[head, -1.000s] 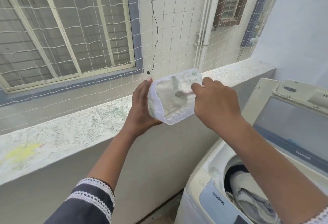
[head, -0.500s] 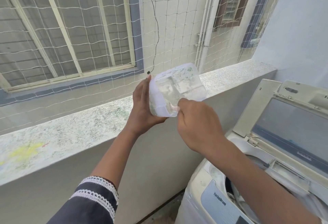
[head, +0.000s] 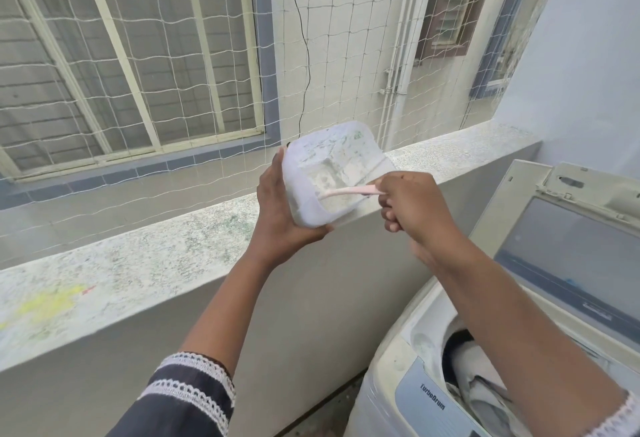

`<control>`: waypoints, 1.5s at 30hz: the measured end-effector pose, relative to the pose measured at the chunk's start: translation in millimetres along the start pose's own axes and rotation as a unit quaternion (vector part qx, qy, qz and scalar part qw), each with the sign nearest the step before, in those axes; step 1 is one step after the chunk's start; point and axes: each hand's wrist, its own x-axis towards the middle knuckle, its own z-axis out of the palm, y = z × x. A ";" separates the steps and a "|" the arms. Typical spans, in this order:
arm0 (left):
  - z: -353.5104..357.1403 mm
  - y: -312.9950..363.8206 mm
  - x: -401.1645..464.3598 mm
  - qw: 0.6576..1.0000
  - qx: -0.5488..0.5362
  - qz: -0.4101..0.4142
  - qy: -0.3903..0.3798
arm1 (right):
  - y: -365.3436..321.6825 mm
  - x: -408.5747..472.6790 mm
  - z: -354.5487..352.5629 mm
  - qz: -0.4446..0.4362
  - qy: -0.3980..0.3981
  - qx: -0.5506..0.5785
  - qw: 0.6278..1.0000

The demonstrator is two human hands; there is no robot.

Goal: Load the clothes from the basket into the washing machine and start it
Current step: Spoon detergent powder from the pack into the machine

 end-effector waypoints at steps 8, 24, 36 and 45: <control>-2.4 -1.1 10.5 0.997 -0.022 -0.076 0.016 | -23.5 30.9 -8.4 -0.012 0.029 0.022 0.999; 4.2 -0.7 9.4 0.993 -0.010 -0.118 -0.007 | -42.1 63.7 6.4 -0.021 0.037 -0.005 0.999; 21.3 28.2 -18.4 0.939 0.172 0.228 0.195 | -47.8 61.2 -9.4 -0.007 0.030 0.035 0.999; 78.9 66.8 -28.0 0.988 -0.067 0.050 -0.129 | -40.0 51.1 -60.0 0.008 0.048 0.065 0.997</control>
